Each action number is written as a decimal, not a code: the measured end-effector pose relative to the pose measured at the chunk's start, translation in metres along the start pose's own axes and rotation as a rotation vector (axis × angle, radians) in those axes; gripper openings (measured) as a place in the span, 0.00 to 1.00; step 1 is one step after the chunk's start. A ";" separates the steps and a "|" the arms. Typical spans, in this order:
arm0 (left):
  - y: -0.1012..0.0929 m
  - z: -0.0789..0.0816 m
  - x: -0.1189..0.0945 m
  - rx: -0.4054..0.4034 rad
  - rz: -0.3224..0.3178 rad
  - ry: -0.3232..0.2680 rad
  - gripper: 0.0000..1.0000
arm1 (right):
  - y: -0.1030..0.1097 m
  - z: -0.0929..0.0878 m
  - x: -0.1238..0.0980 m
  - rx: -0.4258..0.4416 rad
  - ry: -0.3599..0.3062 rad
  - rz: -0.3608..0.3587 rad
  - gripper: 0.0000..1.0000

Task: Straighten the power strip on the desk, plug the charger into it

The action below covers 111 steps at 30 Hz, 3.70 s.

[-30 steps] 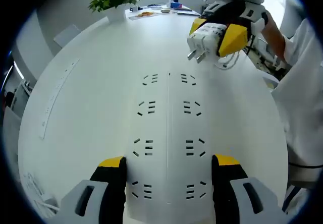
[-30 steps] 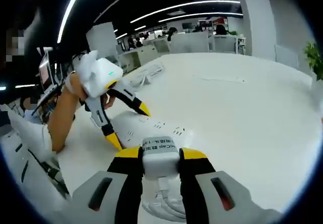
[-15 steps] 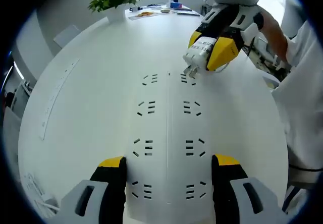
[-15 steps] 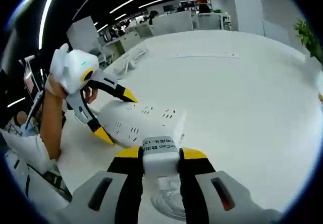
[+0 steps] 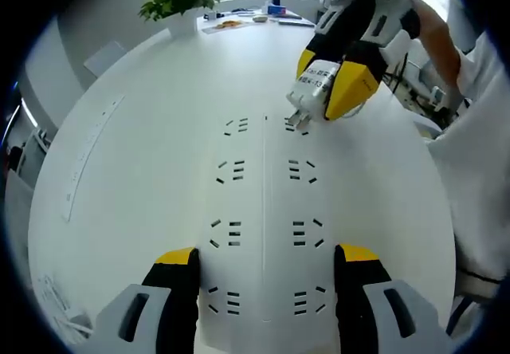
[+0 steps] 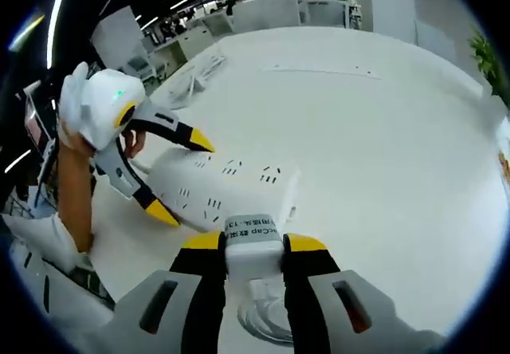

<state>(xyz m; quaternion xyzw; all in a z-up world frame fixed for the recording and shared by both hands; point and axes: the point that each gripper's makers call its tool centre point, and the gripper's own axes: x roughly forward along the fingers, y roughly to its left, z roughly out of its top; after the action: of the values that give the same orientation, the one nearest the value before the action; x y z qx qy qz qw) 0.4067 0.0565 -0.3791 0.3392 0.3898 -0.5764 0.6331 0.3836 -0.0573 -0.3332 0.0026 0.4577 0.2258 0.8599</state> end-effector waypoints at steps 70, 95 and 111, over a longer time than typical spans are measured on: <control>0.007 -0.004 -0.001 0.000 0.007 -0.002 0.70 | -0.013 0.033 0.021 0.017 0.236 -0.293 0.26; 0.009 -0.003 0.002 -0.007 0.009 -0.002 0.71 | -0.014 0.045 0.032 -0.019 0.247 -0.292 0.26; 0.008 -0.003 0.000 -0.013 0.007 -0.014 0.71 | 0.026 0.102 -0.011 -0.748 -0.134 -0.042 0.41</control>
<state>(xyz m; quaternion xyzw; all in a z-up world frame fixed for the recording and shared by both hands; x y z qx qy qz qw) 0.4146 0.0602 -0.3813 0.3324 0.3881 -0.5740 0.6398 0.4483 -0.0176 -0.2596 -0.3059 0.2863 0.3590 0.8340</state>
